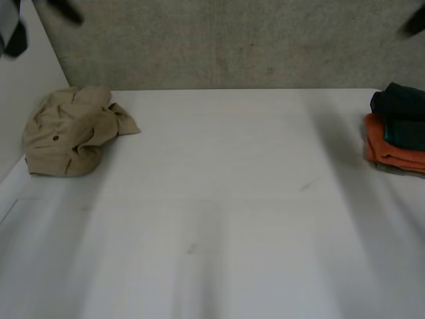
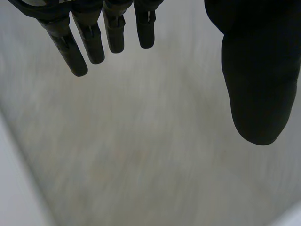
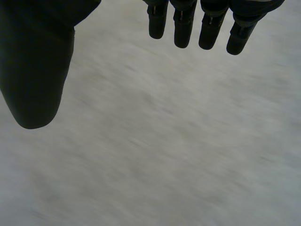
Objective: Fold the laundry.
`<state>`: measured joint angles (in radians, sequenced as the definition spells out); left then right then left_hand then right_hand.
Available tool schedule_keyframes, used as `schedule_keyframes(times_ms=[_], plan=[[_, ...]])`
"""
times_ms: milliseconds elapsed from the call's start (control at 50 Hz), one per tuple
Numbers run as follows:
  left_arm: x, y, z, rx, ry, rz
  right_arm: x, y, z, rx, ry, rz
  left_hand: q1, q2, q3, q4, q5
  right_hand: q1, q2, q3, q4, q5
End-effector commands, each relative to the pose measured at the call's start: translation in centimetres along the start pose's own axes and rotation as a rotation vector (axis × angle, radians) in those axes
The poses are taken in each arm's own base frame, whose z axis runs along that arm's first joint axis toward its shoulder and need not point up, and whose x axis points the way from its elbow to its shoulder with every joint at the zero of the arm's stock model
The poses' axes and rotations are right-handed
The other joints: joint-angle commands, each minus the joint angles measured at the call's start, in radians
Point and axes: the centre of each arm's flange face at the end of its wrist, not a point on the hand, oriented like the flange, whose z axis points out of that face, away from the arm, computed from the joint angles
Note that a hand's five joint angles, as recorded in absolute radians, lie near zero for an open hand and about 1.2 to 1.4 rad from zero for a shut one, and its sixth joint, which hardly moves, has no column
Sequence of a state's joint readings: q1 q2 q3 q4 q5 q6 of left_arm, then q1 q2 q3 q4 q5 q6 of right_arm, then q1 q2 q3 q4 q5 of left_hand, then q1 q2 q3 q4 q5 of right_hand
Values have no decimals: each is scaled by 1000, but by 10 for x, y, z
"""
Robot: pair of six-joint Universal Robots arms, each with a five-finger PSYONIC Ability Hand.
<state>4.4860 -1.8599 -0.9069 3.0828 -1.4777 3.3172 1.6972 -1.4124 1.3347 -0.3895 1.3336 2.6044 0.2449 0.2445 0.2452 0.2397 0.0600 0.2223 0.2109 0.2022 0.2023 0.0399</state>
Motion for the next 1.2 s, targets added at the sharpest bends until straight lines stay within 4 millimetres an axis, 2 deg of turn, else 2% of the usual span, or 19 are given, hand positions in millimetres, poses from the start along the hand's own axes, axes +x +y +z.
schedule_keyframes(times_ms=[20, 100, 240, 420, 460, 540, 620, 660, 680, 740, 760, 840, 860, 920, 940, 1000, 1080, 1140, 1200], plan=[[-44, 145, 18, -312, -40, 288, -115, 22, -65, -136, -327, 35, -61, -60, -61, -56, -50, -48, -36, -28, -28, -40], [-60, 220, 22, -424, -22, 349, -146, 43, -93, -225, -430, 11, -67, -66, -67, -61, -56, -48, -36, -28, -28, -40], [-82, 306, 35, -382, -6, 405, -168, 61, -125, -315, -507, 21, -58, -57, -58, -53, -48, -48, -36, -28, -28, -40], [-88, 353, 49, -247, 60, 421, -177, 75, -146, -364, -545, 19, 12, 13, 12, 18, 23, -48, -36, -28, -28, -40], [-84, 357, 51, -225, 95, 417, -177, 76, -146, -364, -540, 18, 118, 118, 117, 123, 128, -48, -36, -28, -28, -40], [-79, 364, 55, -200, 118, 416, -171, 83, -143, -381, -519, 14, 1149, 1149, 1148, 1154, 1159, -48, -36, -28, -28, -40], [-79, 351, 62, -186, 59, 419, -168, 85, -141, -384, -508, 12, 1151, 1152, 1151, 1157, 1162, -48, -36, -28, -28, -40], [-77, 330, 69, -162, 38, 399, -167, 85, -139, -382, -505, 11, 1151, 1152, 1151, 1157, 1162, -48, -36, -28, -28, -40], [-68, 296, 77, -110, 32, 364, -166, 86, -139, -384, -503, 11, 1151, 1152, 1151, 1157, 1162, -48, -36, -28, -28, -40], [-54, 248, 80, -46, 43, 272, -165, 86, -138, -383, -500, 10, 1151, 1152, 1151, 1157, 1162, -48, -36, -28, -28, -40], [-49, 214, 80, 9, 45, 203, -165, 86, -138, -383, -500, 10, 1151, 1152, 1151, 1157, 1162, -48, -36, -28, -28, -40], [-29, 147, 68, 113, 79, 35, -165, 87, -139, -385, -497, 11, 1151, 1152, 1151, 1157, 1162, -48, -36, -28, -28, -40], [-6, 118, 56, 149, 128, -48, -164, 86, -139, -383, -493, 11, 1151, 1152, 1151, 1157, 1162, -48, -36, -28, -28, -40], [26, 85, 37, 180, 202, -143, -163, 85, -137, -380, -484, 12, 1151, 1152, 1151, 1157, 1162, -48, -36, -28, -28, -40], [49, 72, 21, 177, 256, -200, -160, 86, -136, -386, -471, 10, 1151, 1152, 1151, 1157, 1162, -48, -36, -28, -28, -40], [84, 60, -6, 157, 338, -266, -153, 86, -133, -397, -436, 0, 1151, 1152, 1151, 1157, 1162, -48, -36, -28, -28, -40], [140, 72, -53, 53, 469, -326, -142, 88, -128, -420, -374, -14, 1151, 1152, 1151, 1157, 1162, -48, -36, -28, -28, -40], [180, 98, -86, -60, 561, -356, -137, 90, -126, -442, -341, -22, 1151, 1152, 1151, 1157, 1162, -48, -36, -28, -28, -40], [215, 146, -115, -225, 616, -353, -133, 92, -125, -463, -311, -31, 1151, 1152, 1151, 1157, 1162, -48, -36, -28, -28, -40]])
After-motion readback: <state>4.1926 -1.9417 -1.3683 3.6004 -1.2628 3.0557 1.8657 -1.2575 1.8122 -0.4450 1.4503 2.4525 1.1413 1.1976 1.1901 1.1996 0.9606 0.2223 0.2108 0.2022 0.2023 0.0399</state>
